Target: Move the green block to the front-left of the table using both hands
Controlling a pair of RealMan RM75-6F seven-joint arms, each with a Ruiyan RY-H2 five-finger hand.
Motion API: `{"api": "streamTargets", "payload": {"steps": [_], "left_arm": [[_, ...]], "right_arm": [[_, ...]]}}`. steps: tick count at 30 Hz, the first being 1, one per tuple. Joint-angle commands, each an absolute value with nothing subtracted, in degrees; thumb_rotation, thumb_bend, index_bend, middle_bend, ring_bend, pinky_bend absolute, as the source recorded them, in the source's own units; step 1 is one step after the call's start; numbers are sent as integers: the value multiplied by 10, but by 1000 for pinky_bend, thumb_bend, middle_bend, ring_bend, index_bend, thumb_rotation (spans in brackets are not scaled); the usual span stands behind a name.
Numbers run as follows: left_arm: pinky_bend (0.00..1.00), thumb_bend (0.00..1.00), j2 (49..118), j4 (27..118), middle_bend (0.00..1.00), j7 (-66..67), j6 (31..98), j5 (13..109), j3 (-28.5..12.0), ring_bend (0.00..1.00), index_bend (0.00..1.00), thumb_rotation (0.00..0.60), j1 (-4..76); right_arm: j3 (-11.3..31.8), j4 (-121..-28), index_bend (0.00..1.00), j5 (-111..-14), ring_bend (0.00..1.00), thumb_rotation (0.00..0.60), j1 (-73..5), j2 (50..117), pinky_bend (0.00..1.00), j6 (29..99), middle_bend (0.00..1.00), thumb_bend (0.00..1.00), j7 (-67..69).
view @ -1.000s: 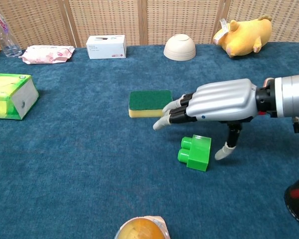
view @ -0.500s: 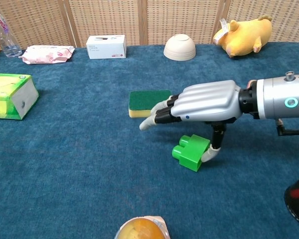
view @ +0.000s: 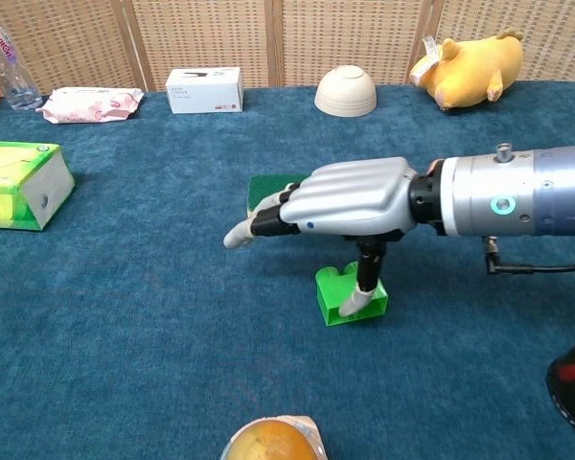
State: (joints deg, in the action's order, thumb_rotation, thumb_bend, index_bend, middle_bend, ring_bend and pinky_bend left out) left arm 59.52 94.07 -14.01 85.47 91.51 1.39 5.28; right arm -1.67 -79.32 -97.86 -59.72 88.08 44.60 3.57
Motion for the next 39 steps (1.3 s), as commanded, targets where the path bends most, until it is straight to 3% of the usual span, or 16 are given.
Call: {"api": "streamTargets", "payload": {"steps": [1, 11, 21, 39], "left_arm": [[0, 227, 596, 936, 33, -145, 857, 915, 14, 0, 281, 560, 51], [0, 227, 598, 931, 32, -152, 856, 917, 12, 0, 281, 559, 53], [0, 228, 603, 948, 32, -130, 849, 929, 10, 0, 281, 561, 64], [0, 228, 592, 982, 29, -95, 851, 925, 11, 0, 279, 560, 61]], "right_arm": [[-3, -804, 0, -961, 87, 600, -602, 892, 152, 432, 151, 0, 12], [-2, -854, 0, -934, 87, 600, -606, 851, 155, 401, 152, 0, -31], [-31, -842, 0, -969, 87, 600, -583, 792, 152, 445, 152, 0, -32], [-82, -706, 0, -1072, 87, 600, -594, 848, 149, 512, 153, 0, 78]]}}
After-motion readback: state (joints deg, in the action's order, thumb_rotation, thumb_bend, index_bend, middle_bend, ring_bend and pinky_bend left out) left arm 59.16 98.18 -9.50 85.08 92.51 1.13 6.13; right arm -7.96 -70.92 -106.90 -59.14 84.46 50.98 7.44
